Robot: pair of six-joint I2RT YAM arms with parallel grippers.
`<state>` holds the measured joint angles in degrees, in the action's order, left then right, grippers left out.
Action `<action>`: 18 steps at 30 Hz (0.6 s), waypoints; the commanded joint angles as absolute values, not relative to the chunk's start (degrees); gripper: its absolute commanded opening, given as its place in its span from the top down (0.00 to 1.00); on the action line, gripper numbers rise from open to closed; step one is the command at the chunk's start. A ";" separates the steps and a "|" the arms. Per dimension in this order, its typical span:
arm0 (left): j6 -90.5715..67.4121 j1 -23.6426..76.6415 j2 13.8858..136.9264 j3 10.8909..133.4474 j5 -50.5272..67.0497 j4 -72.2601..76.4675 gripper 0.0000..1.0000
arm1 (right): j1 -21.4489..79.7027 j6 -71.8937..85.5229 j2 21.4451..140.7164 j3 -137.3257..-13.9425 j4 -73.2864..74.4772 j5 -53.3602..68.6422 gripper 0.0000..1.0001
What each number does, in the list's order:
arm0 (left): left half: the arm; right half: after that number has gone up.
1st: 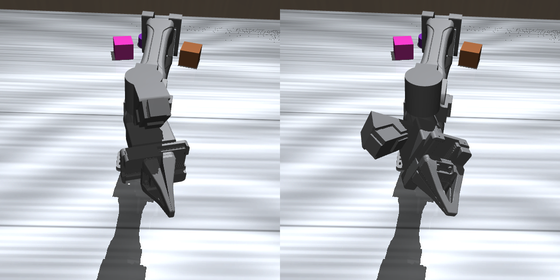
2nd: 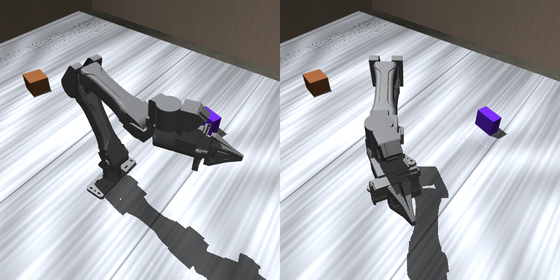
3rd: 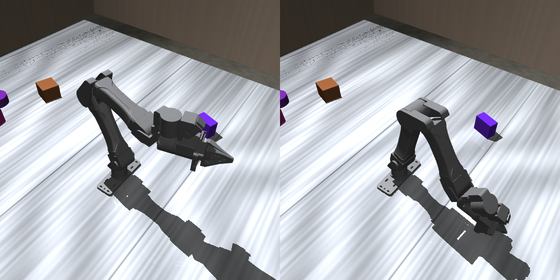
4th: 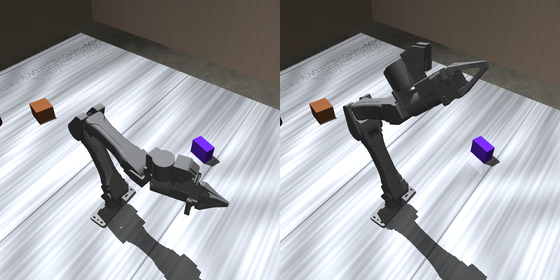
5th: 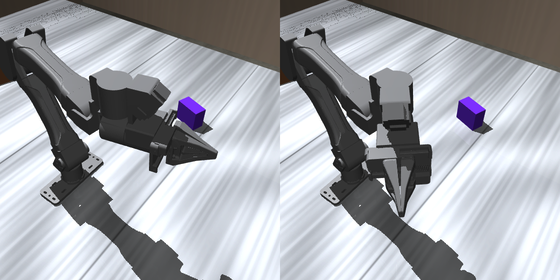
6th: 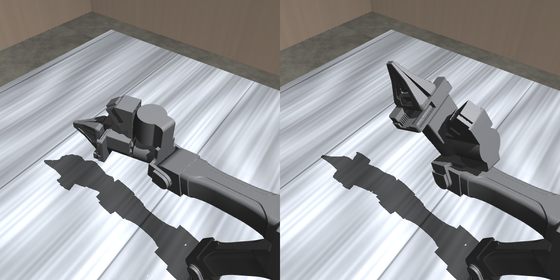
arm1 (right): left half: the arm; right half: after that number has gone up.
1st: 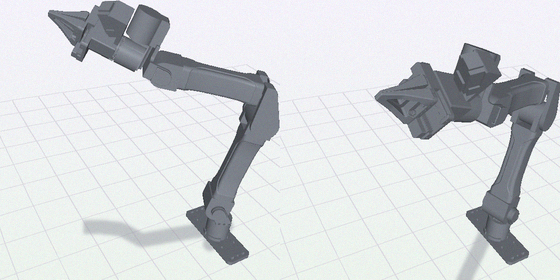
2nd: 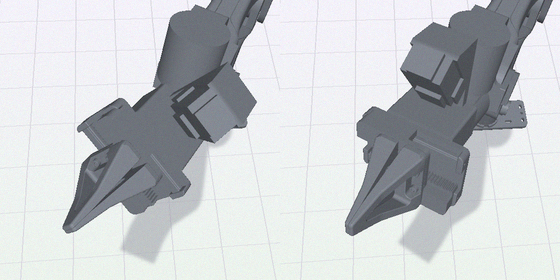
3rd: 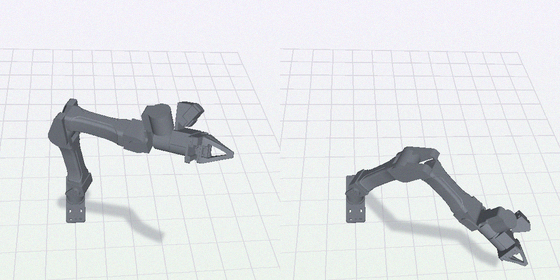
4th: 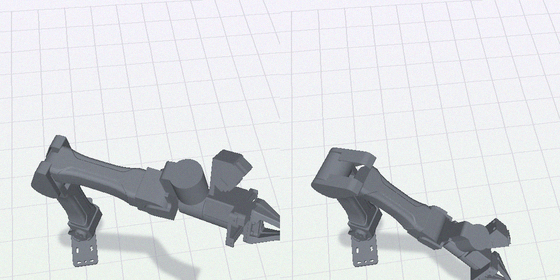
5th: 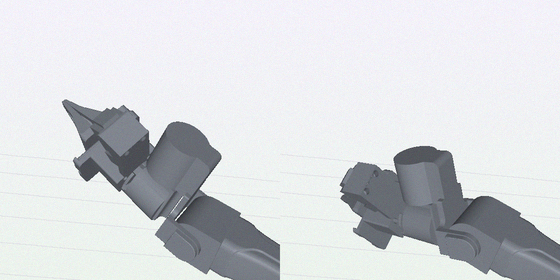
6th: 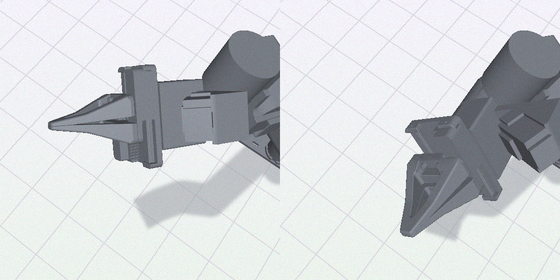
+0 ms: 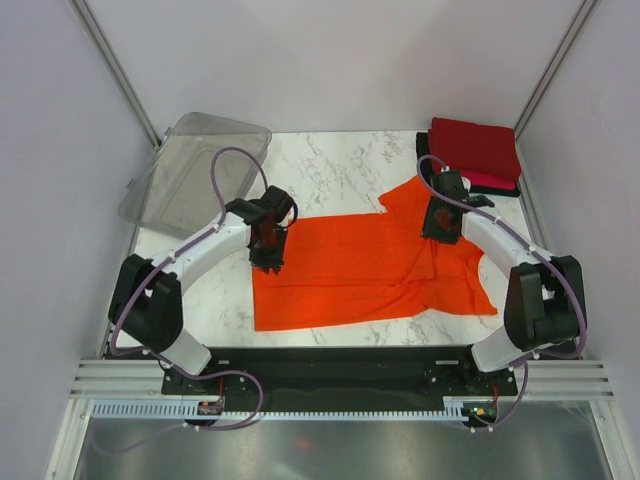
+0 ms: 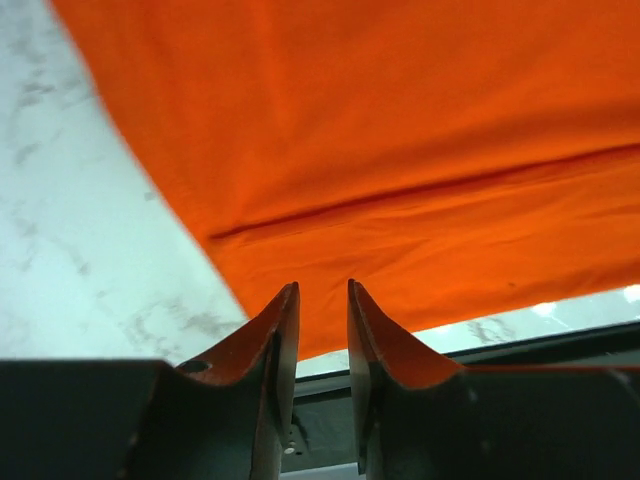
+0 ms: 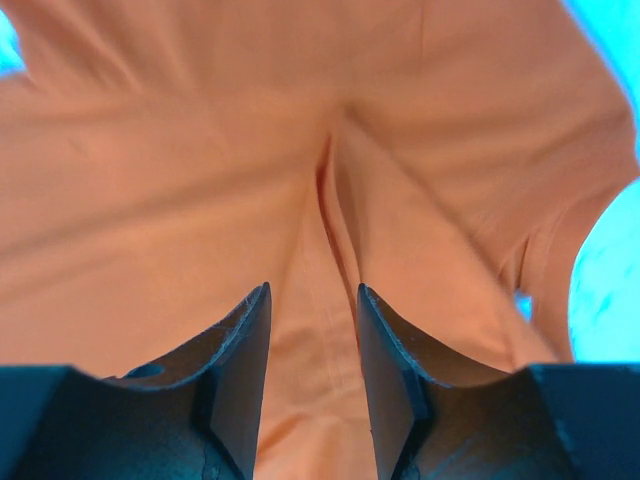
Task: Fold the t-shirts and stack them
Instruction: Fold the tshirt
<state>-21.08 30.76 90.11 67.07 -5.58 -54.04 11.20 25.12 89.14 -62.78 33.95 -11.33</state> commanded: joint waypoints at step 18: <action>-21.53 33.75 96.33 60.91 10.11 -40.25 0.66 | 10.99 39.11 81.30 -46.58 29.36 -10.11 0.53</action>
<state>-21.12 33.82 96.64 60.47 9.61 -41.65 11.14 36.84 83.05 -47.48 31.44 -9.02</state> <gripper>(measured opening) 0.339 0.469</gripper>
